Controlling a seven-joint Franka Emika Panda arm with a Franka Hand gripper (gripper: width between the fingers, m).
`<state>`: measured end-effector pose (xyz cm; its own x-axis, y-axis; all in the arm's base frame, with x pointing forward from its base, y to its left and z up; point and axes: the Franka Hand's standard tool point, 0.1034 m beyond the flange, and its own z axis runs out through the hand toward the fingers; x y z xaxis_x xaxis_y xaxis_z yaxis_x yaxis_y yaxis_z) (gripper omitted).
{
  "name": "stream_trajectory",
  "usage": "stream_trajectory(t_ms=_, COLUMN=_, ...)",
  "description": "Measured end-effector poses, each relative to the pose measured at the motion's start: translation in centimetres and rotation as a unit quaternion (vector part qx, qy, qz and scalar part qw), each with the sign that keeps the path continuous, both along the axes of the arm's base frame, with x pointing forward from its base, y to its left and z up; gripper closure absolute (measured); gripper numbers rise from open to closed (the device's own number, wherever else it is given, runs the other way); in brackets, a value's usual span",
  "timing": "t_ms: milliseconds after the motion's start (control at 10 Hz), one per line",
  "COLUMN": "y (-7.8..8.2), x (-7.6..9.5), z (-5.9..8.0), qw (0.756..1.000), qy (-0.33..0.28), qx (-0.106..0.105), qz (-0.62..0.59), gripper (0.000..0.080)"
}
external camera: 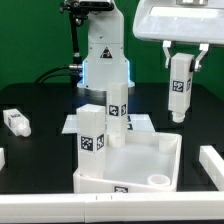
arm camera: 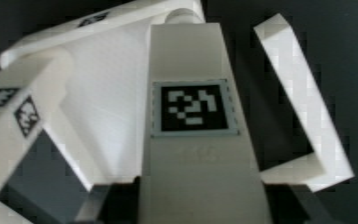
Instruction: Assemble desk
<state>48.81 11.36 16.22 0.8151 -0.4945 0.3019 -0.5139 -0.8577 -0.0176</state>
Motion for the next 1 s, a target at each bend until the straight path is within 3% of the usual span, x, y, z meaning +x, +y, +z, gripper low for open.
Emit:
stream_trajectory(t_ms=100, y=0.0, x=-0.1, z=-0.4, qw=1.0, qy=-0.008, qx=-0.009, qz=0.018, gripper=0.0515)
stream_trajectory(t_ms=300, y=-0.5, x=0.9, z=-1.7, qw=0.999, qy=-0.016, qx=-0.006, qz=0.03, gripper=0.0515)
stream_trajectory(t_ms=600, y=-0.9, x=0.9, z=-3.1, qw=0.999, qy=-0.011, qx=-0.001, qz=0.04, gripper=0.0515)
stream_trajectory(t_ms=1000, y=-0.4, x=0.2, z=-3.3, qw=0.999, qy=-0.005, qx=0.012, qz=0.048, gripper=0.0515)
